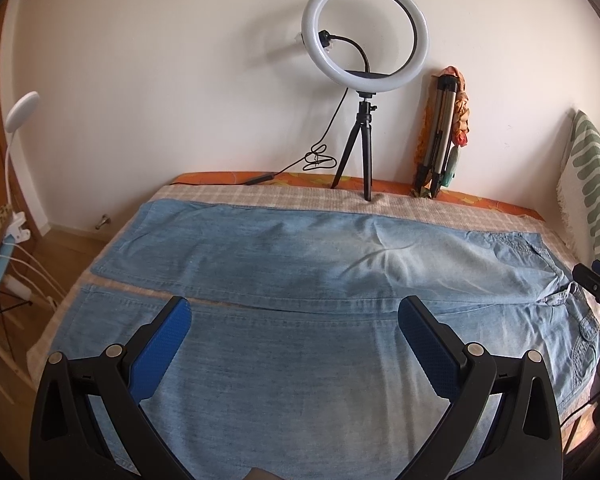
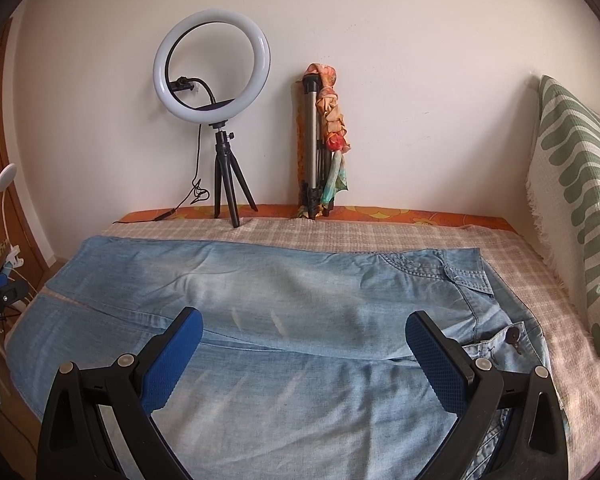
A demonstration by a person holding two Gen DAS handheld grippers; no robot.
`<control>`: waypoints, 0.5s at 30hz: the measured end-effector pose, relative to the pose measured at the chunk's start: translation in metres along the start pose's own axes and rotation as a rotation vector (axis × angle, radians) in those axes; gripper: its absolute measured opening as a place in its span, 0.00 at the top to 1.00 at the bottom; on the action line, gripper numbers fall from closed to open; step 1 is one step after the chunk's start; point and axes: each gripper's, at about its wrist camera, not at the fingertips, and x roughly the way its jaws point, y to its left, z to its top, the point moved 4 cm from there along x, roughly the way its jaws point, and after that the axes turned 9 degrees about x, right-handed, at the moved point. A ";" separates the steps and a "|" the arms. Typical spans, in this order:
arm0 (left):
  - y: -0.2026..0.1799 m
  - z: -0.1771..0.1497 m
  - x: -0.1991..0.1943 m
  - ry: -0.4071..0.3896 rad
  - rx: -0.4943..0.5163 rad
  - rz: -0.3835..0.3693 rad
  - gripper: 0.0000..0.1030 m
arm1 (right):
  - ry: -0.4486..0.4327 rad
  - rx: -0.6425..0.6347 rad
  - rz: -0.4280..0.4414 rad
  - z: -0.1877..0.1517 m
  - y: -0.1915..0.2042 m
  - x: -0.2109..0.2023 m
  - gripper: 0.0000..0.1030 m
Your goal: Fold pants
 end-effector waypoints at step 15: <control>0.039 -0.006 0.043 0.068 -0.105 -0.035 0.21 | 0.143 -0.109 0.275 0.040 0.034 0.085 0.01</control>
